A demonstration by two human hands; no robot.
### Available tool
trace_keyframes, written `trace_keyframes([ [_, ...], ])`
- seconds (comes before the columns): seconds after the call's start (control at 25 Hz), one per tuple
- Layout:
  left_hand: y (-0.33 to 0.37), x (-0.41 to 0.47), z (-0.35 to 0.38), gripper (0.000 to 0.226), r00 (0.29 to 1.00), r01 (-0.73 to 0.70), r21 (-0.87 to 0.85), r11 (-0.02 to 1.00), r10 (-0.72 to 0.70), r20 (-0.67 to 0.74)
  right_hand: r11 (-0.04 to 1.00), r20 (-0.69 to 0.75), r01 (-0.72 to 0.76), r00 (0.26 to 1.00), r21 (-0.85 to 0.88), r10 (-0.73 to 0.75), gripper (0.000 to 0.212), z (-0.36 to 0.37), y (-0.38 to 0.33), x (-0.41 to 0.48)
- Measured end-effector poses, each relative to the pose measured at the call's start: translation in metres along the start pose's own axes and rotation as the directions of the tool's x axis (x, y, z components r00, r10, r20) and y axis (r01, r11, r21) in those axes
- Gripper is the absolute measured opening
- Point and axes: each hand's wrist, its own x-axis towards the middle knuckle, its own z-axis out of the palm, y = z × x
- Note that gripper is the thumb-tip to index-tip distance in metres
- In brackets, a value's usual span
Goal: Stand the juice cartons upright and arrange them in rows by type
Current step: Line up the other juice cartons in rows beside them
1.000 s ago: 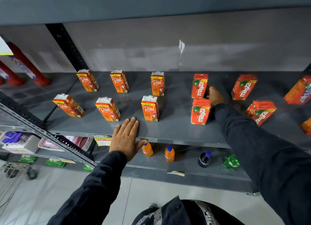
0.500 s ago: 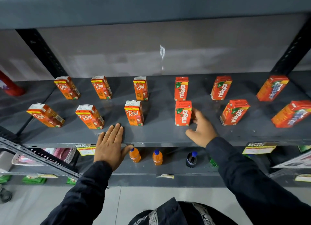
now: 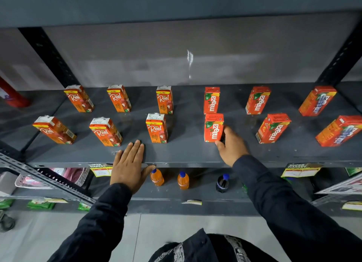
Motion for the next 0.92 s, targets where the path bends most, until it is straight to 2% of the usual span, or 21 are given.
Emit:
trace_keyframes([
  [0.12,0.001,0.0,-0.001,0.09,1.0,0.001,0.006,1.0,-0.001,0.004,1.0,0.029,0.002,1.0,-0.007,-0.002,0.04,-0.001,0.0,0.001],
  [0.2,0.001,0.0,-0.001,0.092,1.0,0.002,0.016,1.0,-0.002,0.006,0.999,0.023,0.034,0.999,0.032,-0.035,0.053,-0.004,0.002,-0.003],
  [0.24,0.001,0.0,-0.001,0.093,1.0,0.003,0.02,1.0,-0.003,0.007,0.994,-0.027,0.056,0.998,0.091,-0.054,0.061,-0.005,0.005,-0.01],
  [0.32,0.001,0.0,-0.001,0.093,1.0,0.001,0.011,1.0,-0.001,0.005,0.983,-0.31,0.116,0.949,0.146,-0.066,0.062,-0.01,0.02,-0.03],
  [0.36,0.001,0.0,-0.001,0.093,1.0,0.0,0.004,1.0,0.0,0.002,0.988,-0.484,0.118,0.873,0.102,-0.054,0.059,-0.014,0.034,-0.039],
  [0.4,0.001,0.0,-0.001,0.092,1.0,-0.001,-0.003,1.0,0.001,0.001,0.995,-0.608,0.073,0.794,0.074,-0.013,0.061,-0.023,0.049,-0.044],
  [0.44,0.001,0.0,-0.001,0.091,1.0,-0.004,-0.006,1.0,0.004,0.001,0.996,-0.658,-0.008,0.75,0.089,0.065,0.071,-0.035,0.062,-0.044],
  [0.48,0.002,0.001,-0.001,0.09,1.0,-0.01,-0.01,1.0,0.01,0.002,0.986,-0.63,-0.101,0.759,0.133,0.163,0.083,-0.049,0.073,-0.039],
  [0.52,0.002,0.001,-0.001,0.089,1.0,-0.014,-0.013,1.0,0.014,0.0,0.972,-0.55,-0.185,0.801,0.147,0.236,0.092,-0.061,0.081,-0.031],
  [0.56,0.002,0.001,-0.001,0.089,1.0,-0.015,-0.015,1.0,0.015,-0.001,0.963,-0.462,-0.251,0.846,0.099,0.268,0.089,-0.069,0.087,-0.024],
  [0.64,0.002,0.0,-0.001,0.089,1.0,-0.01,-0.014,1.0,0.01,-0.004,0.955,-0.361,-0.287,0.9,-0.072,0.243,0.066,-0.073,0.091,-0.014],
  [0.72,0.003,0.001,-0.001,0.09,1.0,-0.005,-0.009,1.0,0.005,0.0,0.941,-0.377,-0.299,0.899,-0.16,0.222,0.056,-0.069,0.09,-0.007],
  [0.92,0.004,0.001,-0.002,0.09,1.0,0.01,0.004,1.0,-0.01,0.002,0.925,-0.44,-0.326,0.872,-0.196,0.215,0.055,-0.061,0.095,-0.005],
])
